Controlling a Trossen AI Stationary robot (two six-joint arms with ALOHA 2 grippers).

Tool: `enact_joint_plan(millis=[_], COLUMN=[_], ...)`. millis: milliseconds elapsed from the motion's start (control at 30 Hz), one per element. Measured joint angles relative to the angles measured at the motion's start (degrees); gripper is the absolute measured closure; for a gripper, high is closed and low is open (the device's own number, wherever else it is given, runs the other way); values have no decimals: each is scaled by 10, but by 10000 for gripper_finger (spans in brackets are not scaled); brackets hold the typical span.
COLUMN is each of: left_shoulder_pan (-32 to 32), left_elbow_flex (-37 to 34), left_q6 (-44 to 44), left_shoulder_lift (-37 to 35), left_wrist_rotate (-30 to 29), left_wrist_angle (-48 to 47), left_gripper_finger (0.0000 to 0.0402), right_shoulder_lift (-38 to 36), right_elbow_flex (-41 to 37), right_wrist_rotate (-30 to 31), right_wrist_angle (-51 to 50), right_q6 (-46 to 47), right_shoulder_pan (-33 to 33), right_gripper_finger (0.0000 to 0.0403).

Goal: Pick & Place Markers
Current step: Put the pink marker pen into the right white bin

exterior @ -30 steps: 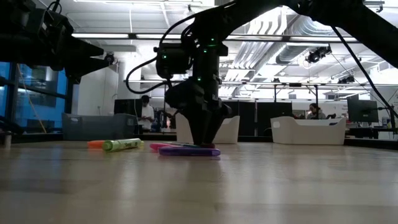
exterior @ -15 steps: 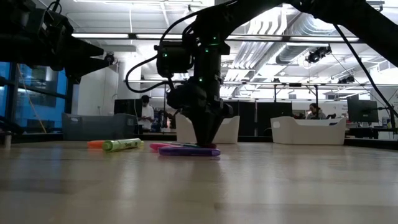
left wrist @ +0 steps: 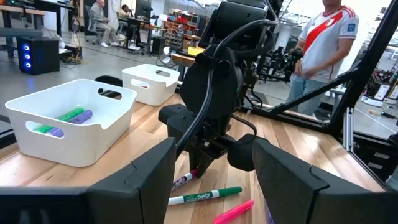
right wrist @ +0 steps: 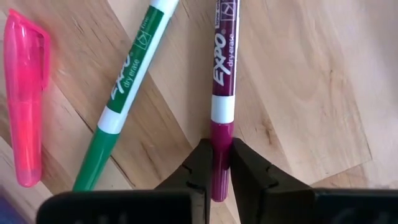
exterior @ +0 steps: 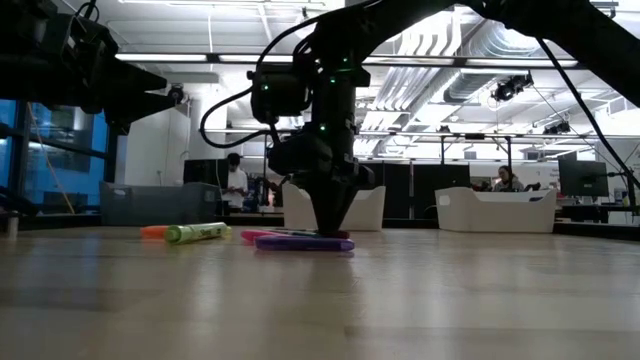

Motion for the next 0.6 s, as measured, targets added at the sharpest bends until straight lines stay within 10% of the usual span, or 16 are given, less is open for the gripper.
enact_joint_plan(millis=[600], left_shoulder_pan=[0], left_elbow_flex=[0], left_q6=[0], left_shoulder_lift=[0], left_wrist_rotate=[0], left_wrist_angle=[0], left_gripper_finger=[190], right_shoulder_lift=[-76], right_elbow_flex=[-2], right_wrist_rotate=[11], right_wrist_angle=[-76], right_q6=[21], right_shoulder_pan=[4], right_gripper_finger=[363])
